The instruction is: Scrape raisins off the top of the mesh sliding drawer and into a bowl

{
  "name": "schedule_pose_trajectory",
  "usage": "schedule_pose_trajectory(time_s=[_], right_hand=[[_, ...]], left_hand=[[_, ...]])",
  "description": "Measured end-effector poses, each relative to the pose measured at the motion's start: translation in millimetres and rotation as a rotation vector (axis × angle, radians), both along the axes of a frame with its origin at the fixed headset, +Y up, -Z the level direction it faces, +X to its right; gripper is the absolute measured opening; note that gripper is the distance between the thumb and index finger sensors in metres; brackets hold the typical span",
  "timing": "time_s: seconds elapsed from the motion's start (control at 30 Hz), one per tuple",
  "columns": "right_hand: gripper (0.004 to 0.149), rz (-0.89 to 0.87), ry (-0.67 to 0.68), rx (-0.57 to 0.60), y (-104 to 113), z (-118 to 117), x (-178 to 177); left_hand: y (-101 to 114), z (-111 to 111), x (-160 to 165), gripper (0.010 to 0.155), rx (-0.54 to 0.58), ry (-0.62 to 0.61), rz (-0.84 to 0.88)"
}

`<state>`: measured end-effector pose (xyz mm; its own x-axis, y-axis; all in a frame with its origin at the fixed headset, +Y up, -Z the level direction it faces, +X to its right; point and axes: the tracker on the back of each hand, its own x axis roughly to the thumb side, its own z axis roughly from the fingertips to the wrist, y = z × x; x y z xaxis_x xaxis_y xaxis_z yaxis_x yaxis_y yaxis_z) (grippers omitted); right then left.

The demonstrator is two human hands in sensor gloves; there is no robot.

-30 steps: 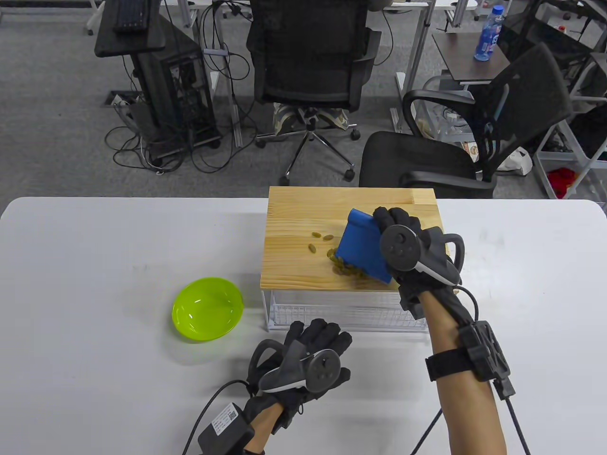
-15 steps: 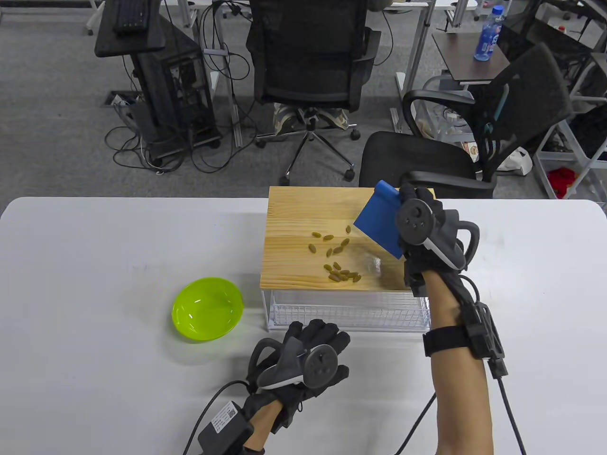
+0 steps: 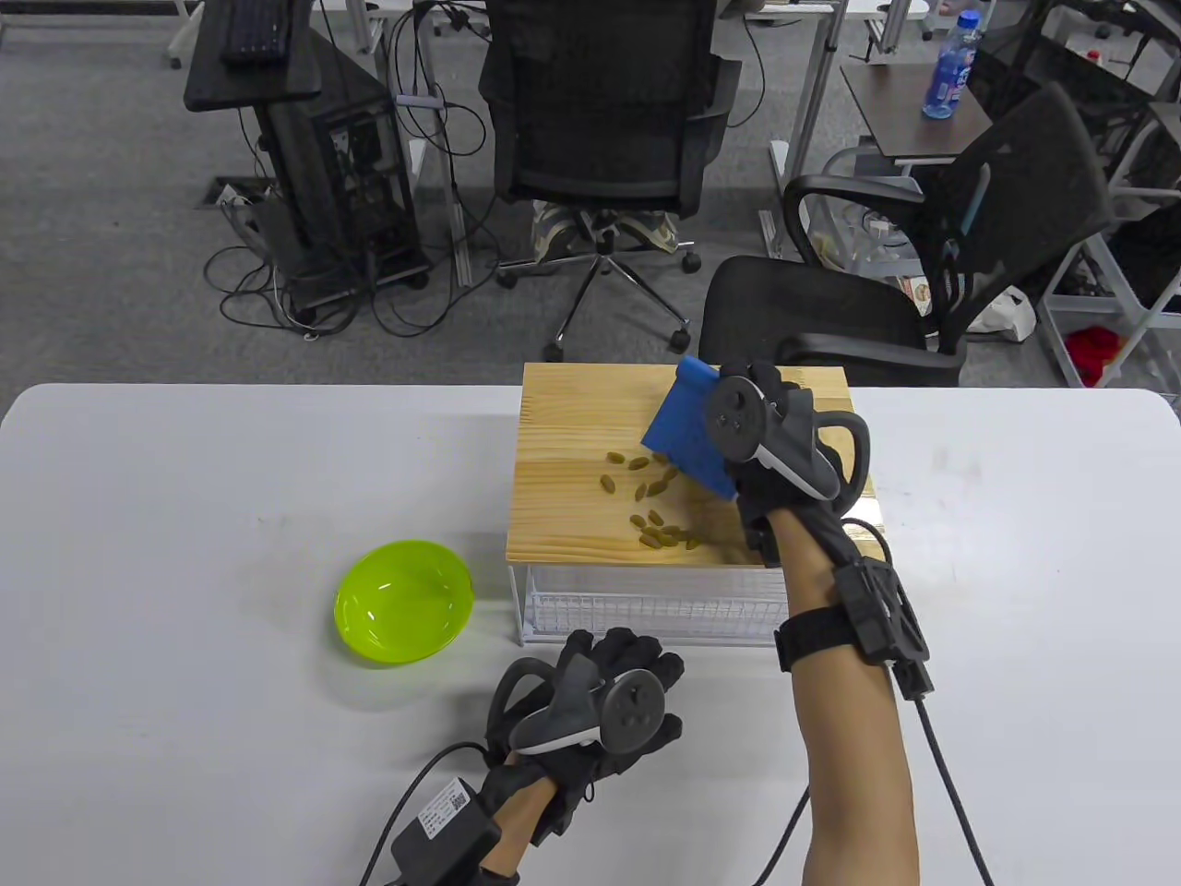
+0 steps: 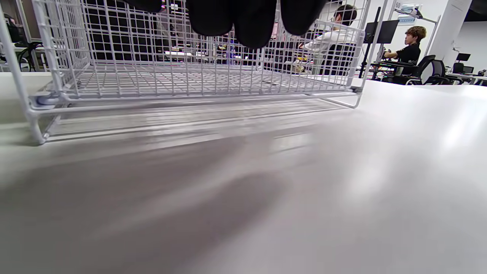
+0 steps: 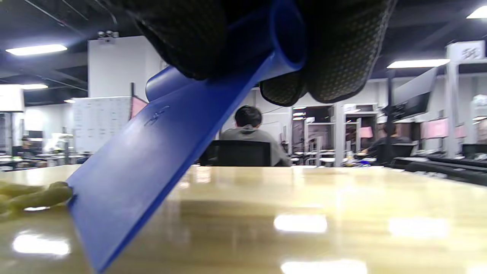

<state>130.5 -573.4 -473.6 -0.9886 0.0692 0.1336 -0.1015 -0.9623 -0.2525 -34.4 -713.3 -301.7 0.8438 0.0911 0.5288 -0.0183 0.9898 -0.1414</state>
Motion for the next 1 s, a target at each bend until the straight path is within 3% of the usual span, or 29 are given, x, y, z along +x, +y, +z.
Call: schedule_pose_trajectory(time_s=[0.33, 0.83, 1.0], right_hand=[[0.058, 0.051, 0.076, 0.028, 5.3, 10.6, -14.9], [0.058, 0.01, 0.327, 0.094, 3.0, 32.8, -23.6], [0.058, -0.081, 0.359, 0.0, 5.2, 27.3, -15.5]], left_hand=[[-7.0, -2.1, 15.0, 0.069, -0.007, -0.008, -0.063], [-7.3, -4.1, 10.3, 0.069, -0.005, -0.002, -0.064], [-7.1, -7.3, 11.2, 0.068, -0.006, 0.016, -0.067]])
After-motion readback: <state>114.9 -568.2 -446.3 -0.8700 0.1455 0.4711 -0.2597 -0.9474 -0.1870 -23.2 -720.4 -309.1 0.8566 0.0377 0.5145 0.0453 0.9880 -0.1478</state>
